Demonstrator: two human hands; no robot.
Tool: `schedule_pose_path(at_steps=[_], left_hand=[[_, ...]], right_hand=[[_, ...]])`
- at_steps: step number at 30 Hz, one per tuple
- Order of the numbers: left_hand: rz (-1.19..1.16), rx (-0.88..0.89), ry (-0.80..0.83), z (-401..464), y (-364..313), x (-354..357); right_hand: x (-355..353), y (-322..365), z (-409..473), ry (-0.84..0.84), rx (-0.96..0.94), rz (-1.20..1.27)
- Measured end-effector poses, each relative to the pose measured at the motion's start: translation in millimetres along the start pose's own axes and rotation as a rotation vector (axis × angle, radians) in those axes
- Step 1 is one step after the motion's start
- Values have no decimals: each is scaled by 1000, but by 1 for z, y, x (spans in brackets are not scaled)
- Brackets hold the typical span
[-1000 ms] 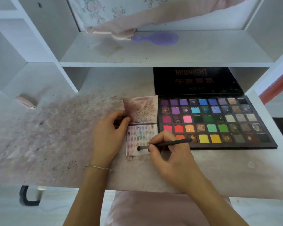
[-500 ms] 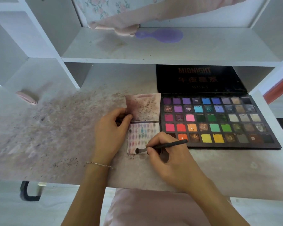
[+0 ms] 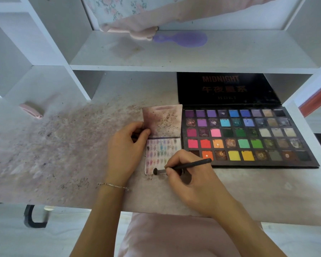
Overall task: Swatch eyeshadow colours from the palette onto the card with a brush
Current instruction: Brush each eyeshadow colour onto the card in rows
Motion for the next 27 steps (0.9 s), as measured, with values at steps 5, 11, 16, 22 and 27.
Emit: schedule_pose_path(at_steps=[5,11,16,22,27], left_hand=[[-12,-9,-6,0,2,0],[-13,-10,3,0,2,1],[-2,-10,2,0,3,0],[1,-13,7,1,4,1],[17,-13,10,0,3,1]], right_hand=[[-2,-1,1,-23,-1,5],[-5,2,-1,-39,-20,94],[-26,6,-5,-224,-68,211],[-51,-4,-13,-385,-52,256],[-87,-17,-27,-487,-28,231]])
Point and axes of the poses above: each hand's wrist, its own z-axis towards the middle knuckle, its own x-axis out of the palm, y = z × x, the point moved 10 cm from there along z, towards the middle knuckle, and after that the axes turned 5 degrees about z, right-handed, at the moved point
